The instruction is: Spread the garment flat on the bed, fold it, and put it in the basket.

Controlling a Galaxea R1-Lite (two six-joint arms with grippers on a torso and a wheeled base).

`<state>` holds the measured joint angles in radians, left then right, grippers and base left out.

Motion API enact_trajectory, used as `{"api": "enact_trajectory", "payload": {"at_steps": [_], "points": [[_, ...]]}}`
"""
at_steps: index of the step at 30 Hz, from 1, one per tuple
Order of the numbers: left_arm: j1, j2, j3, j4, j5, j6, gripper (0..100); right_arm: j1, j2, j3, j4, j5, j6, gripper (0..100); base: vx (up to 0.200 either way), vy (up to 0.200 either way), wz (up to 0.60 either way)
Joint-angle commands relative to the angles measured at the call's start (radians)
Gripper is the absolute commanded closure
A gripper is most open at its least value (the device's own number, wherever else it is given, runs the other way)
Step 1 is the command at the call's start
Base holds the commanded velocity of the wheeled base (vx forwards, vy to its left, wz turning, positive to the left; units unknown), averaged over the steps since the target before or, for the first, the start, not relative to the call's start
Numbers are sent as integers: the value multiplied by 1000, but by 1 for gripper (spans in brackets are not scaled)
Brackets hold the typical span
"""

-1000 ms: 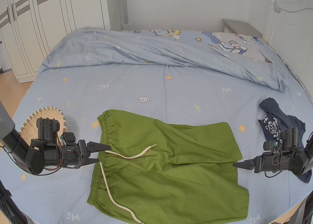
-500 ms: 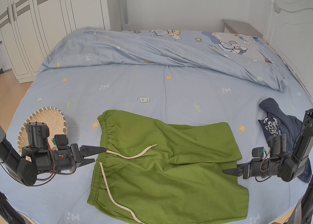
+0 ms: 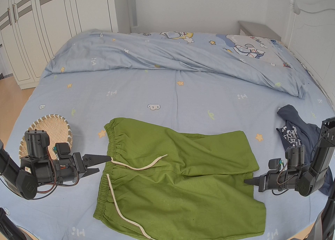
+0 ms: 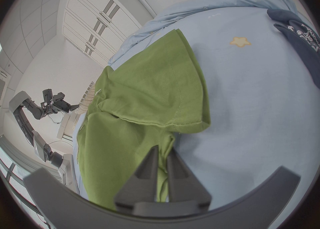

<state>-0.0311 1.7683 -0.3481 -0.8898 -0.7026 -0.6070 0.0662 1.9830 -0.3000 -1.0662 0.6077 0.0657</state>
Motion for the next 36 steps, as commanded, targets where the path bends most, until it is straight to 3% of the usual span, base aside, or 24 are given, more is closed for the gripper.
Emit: {"api": "enact_trajectory", "payload": {"at_steps": [1, 6, 12, 26, 27, 36], "points": [[0, -1, 0, 0, 0, 0, 0, -2, -1, 2, -3, 3, 0, 100, 0, 0, 0], [0, 0, 0, 0, 0, 0, 0, -11, -73, 13, 3, 3, 6, 100, 0, 0, 0], [-1, 0, 1, 0, 0, 0, 0, -45, -199, -2, 28, 3, 82, 100, 0, 0, 0], [-1, 2, 1, 0, 0, 0, 0, -94, -247, -41, 138, 4, 72, 100, 0, 0, 0], [-1, 2, 1, 0, 0, 0, 0, -94, -247, -41, 138, 4, 72, 0, 0, 0, 0], [22, 3, -12, 0, 0, 0, 0, -131, -268, -33, 157, 4, 69, 0, 0, 0, 0]]}}
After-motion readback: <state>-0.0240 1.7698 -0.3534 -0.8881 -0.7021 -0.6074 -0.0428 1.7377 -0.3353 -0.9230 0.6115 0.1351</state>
